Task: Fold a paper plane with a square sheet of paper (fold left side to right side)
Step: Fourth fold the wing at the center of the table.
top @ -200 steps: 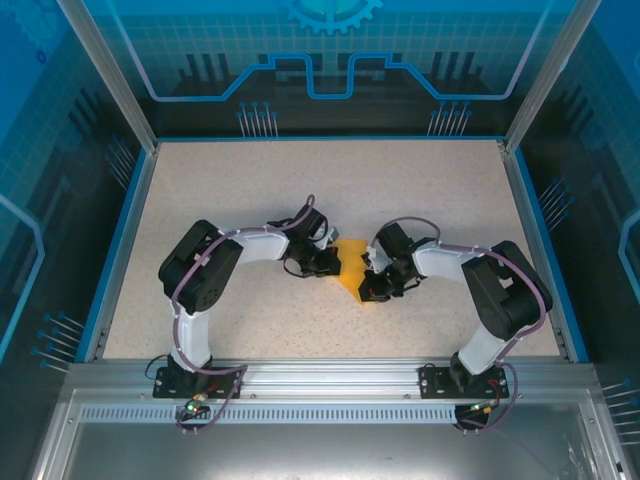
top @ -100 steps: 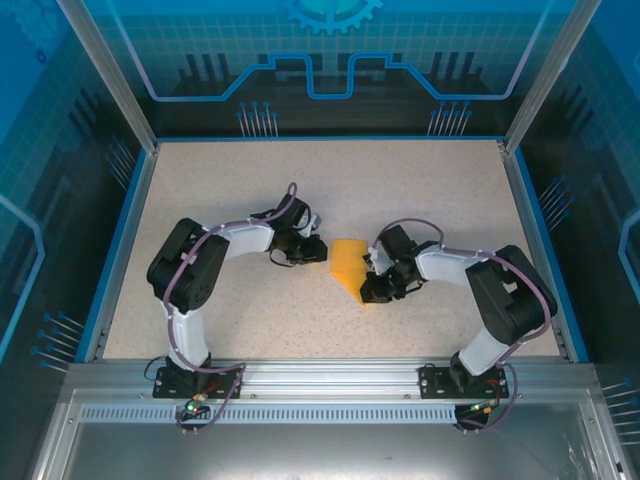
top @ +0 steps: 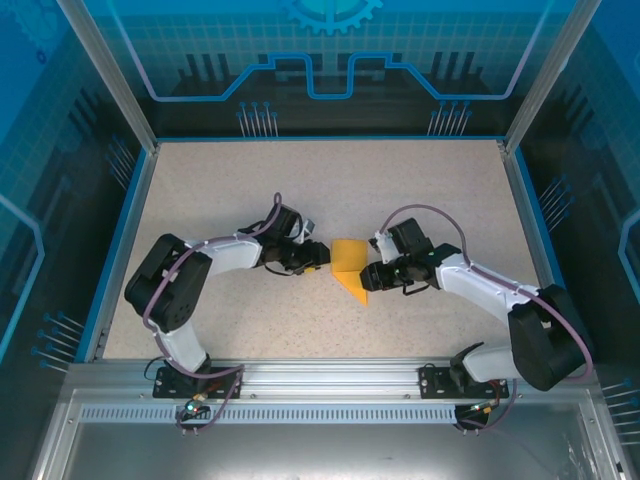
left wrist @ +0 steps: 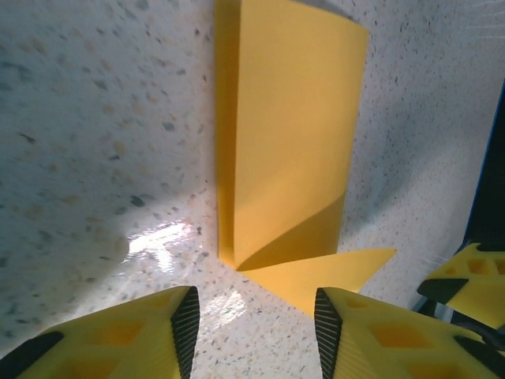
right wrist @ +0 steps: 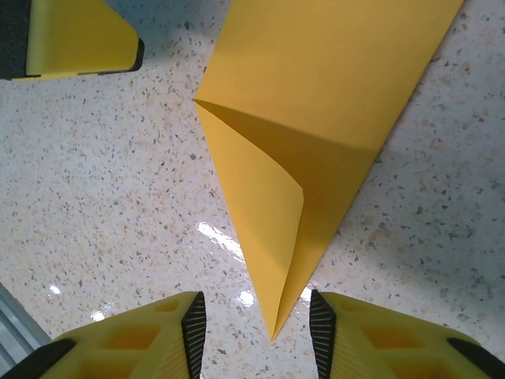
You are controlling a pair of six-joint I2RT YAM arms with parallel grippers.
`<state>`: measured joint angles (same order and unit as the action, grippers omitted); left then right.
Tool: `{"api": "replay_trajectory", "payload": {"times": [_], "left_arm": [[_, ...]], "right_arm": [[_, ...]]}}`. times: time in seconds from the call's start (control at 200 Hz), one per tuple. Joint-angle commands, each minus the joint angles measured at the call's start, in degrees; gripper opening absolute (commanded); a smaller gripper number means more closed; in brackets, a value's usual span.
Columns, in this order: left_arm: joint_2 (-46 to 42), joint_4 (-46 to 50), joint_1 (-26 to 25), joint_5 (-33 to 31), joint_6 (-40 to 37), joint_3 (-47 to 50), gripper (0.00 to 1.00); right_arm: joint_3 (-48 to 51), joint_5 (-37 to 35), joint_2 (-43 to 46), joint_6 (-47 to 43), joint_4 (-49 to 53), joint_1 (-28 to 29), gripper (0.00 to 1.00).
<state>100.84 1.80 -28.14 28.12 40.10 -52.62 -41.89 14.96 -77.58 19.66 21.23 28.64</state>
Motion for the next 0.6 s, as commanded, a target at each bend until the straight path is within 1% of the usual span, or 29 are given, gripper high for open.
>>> {"api": "replay_trajectory", "payload": {"times": [0.0,0.1,0.18,0.29,0.385,0.595], "left_arm": [[2.0,-4.3,-1.1,3.1,3.6,0.1,0.47],[3.3,-4.4,-1.5,3.2,3.8,-0.7,0.46],[4.0,-4.4,-1.6,3.1,3.8,-1.0,0.45],[4.5,-3.4,-1.9,2.5,3.5,-1.6,0.45],[5.5,-3.4,-2.3,3.1,3.5,-2.2,0.45],[7.1,-3.2,-3.3,3.4,3.7,-3.7,0.40]], "right_arm": [[-1.7,-1.4,-0.7,-1.5,-1.0,1.3,0.43],[-2.1,-2.4,-0.6,-1.7,-1.3,2.5,0.44],[-2.0,-3.5,0.4,-2.0,-1.7,3.5,0.46],[-1.6,-4.6,1.9,-2.1,-1.5,3.8,0.49],[-1.5,-4.5,2.7,-2.4,-1.2,4.0,0.50],[0.0,-5.3,5.6,-3.2,-1.5,5.0,0.51]]}}
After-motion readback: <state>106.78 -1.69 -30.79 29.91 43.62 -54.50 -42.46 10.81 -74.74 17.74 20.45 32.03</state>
